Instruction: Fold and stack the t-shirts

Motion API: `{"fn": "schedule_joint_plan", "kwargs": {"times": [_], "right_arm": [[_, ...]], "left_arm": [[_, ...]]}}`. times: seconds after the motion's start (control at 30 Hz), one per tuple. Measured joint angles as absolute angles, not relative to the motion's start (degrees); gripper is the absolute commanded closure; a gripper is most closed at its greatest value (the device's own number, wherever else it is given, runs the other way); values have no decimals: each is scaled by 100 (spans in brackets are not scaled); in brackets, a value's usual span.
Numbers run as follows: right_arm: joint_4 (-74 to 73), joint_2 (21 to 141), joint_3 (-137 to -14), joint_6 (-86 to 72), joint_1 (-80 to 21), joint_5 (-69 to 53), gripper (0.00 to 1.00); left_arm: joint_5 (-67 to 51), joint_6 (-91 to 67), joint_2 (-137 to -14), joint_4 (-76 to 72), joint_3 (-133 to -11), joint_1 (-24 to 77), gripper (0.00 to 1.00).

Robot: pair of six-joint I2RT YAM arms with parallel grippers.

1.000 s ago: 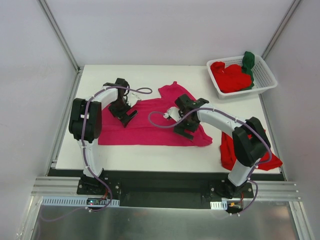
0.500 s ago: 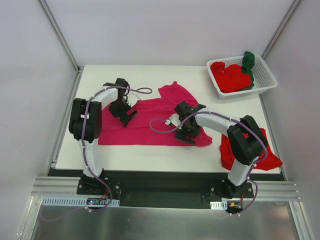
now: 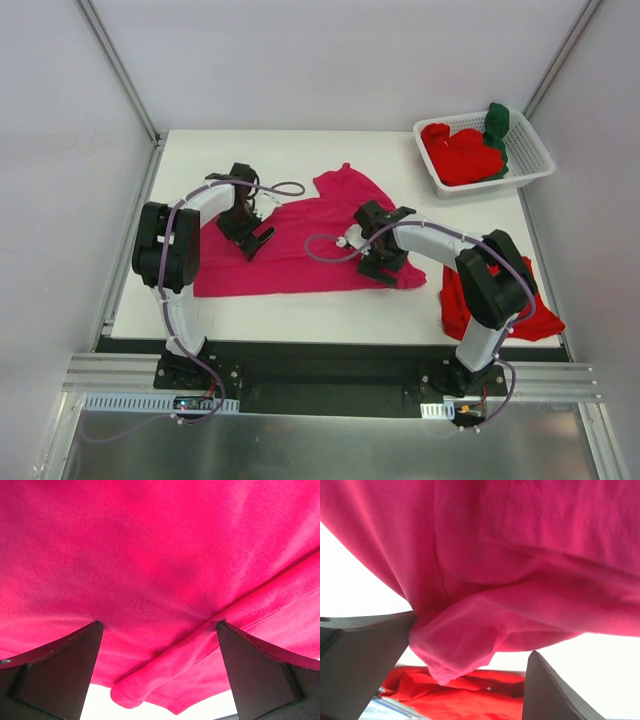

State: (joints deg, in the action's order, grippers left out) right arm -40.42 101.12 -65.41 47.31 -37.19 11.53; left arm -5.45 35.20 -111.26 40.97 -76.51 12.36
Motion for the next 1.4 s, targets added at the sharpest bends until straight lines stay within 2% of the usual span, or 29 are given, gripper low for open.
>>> {"fn": "schedule_joint_plan", "kwargs": {"times": [0.47,0.73,1.17,1.4], "right_arm": [[-4298,10101,-6858,4897,-3581,1221,4],[-4381,10101,-6858,4901,-3581,1221,4],[-4440,10101,-7172,4847,-3581,1168,4],[-4421,10101,-7424,4733,-3581,1035,4]], "left_arm": [[-377,3548,-11004,4268,-7876,1288,1],[-408,3507,-10425,4556,-7972,1546,1],[-593,3382,-10287,4685,-7277,1844,1],[-244,3400,-10508,4217,-7133,1846,1]]}}
